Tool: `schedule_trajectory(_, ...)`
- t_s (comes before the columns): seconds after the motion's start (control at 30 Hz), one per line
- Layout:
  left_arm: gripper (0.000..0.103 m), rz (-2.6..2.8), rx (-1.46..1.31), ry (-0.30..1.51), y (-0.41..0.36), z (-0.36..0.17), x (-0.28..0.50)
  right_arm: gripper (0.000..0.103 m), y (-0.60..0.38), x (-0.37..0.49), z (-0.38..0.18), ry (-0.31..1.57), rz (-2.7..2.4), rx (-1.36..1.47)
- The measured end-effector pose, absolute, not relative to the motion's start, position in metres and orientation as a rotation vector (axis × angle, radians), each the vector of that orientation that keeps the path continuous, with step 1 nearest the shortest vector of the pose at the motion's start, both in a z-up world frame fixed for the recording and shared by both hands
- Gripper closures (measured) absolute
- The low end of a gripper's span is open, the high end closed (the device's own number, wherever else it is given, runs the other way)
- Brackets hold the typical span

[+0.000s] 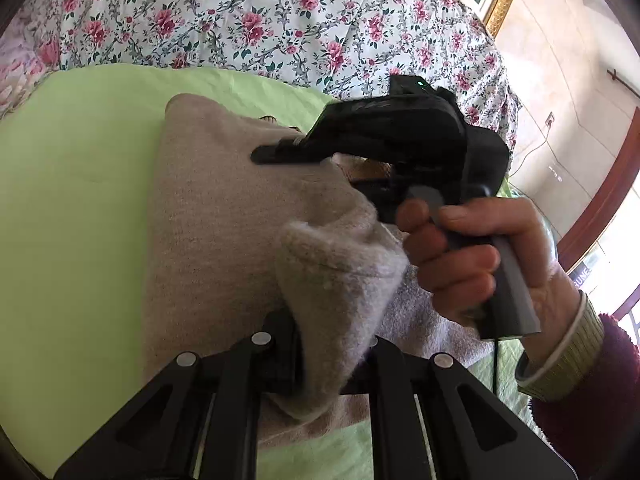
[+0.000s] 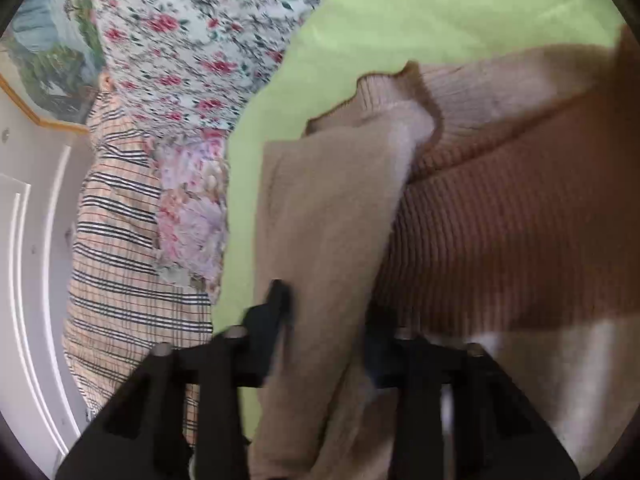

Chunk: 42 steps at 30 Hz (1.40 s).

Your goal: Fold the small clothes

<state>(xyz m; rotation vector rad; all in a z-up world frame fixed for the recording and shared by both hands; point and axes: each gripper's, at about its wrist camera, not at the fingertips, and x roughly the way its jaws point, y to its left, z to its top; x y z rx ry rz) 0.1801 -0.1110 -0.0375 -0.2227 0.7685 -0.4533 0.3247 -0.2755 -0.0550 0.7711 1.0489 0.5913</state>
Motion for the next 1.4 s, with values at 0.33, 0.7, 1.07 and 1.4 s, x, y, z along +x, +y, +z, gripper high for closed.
schedule_trajectory(0.33,0.093,-0.625,-0.197,0.716,-0.180,-0.003,0.177,0.086,-0.340,0.274,0.020,0.862,0.502,0.535)
schedule_trajectory(0.7,0.093,-0.727,-0.152,0.867,-0.262,-0.054,0.191,0.086,-0.410,0.253,-0.040,0.948,0.298,0.479)
schedule_trajectory(1.07,0.076,-0.794,-0.168,0.926,-0.247,-0.047,0.181,0.081,-0.409,0.240,-0.033,0.915,0.175,0.330)
schedule_trajectory(1.4,0.028,-0.686,-0.285,0.893,-0.145,-0.017,0.170,0.033,-0.430,0.195,-0.024,0.894,0.158,0.530)
